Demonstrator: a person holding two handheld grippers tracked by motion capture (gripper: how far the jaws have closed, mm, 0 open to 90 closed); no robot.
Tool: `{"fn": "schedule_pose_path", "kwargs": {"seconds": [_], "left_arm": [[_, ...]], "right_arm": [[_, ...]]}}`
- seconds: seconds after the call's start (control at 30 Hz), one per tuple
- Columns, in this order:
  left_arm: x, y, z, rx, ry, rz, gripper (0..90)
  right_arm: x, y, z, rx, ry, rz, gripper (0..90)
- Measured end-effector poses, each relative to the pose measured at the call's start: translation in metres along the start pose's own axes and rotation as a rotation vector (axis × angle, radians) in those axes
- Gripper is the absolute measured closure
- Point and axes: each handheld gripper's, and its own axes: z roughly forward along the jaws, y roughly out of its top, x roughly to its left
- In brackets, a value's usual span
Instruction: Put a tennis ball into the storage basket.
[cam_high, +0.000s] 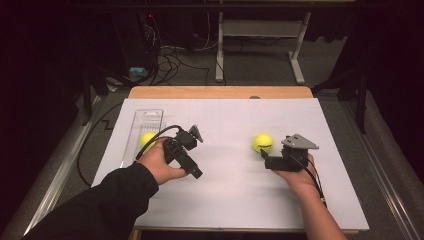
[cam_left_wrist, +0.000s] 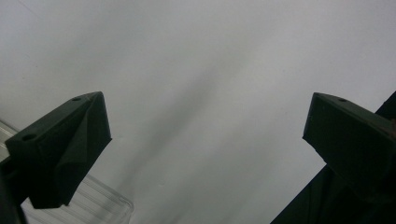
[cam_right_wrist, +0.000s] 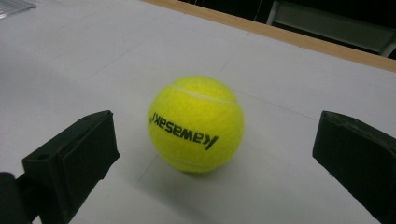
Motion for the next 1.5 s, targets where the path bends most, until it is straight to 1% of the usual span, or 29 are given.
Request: {"fn": "schedule_pose_path", "kwargs": {"seconds": [0.13,0.37,0.43,0.57,0.67,0.73,0.9,0.97,1.0,1.03,1.33,1.4,1.5], "left_arm": [[-0.001,0.0,0.0,0.007,0.0,0.006,1.4],[-0.001,-0.001,-0.001,0.002,0.003,0.0,1.4],[-0.001,-0.001,-0.001,0.002,0.003,-0.001,1.4],[-0.001,-0.001,-0.002,0.004,0.007,0.002,1.4],[-0.001,-0.002,-0.002,0.002,0.005,0.003,1.4],[-0.002,-0.002,-0.002,0.001,0.002,0.002,1.4],[-0.002,-0.003,-0.003,0.007,0.002,0.006,1.4],[-0.002,-0.003,-0.003,0.003,0.004,0.003,1.4],[-0.002,-0.003,-0.003,0.002,0.003,0.001,1.4],[-0.002,-0.003,-0.004,0.003,0.001,0.001,1.4],[-0.002,-0.004,-0.004,0.007,0.001,0.002,1.4],[-0.002,-0.004,-0.004,0.015,0.002,0.002,1.4],[-0.002,-0.004,-0.004,0.014,-0.001,-0.002,1.4]], "right_arm": [[-0.001,0.004,0.011,0.019,-0.001,0.015,0.3],[0.001,0.006,0.03,0.071,0.023,0.032,2.7],[0.002,0.006,0.034,0.085,0.029,0.039,4.3],[0.003,0.006,0.042,0.12,0.028,0.034,7.7],[0.004,0.007,0.046,0.149,0.024,0.044,10.7],[0.004,0.007,0.049,0.169,0.034,0.053,14.2],[0.004,0.004,0.053,0.206,0.041,0.055,19.1],[0.004,0.003,0.054,0.223,0.044,0.059,22.5],[0.003,0.003,0.054,0.227,0.052,0.062,24.6],[0.003,0.002,0.054,0.227,0.058,0.065,25.5],[0.003,0.003,0.051,0.228,0.056,0.068,27.0],[0.004,0.003,0.048,0.216,0.061,0.064,27.1],[0.006,0.005,0.042,0.195,0.065,0.058,27.1]]}}
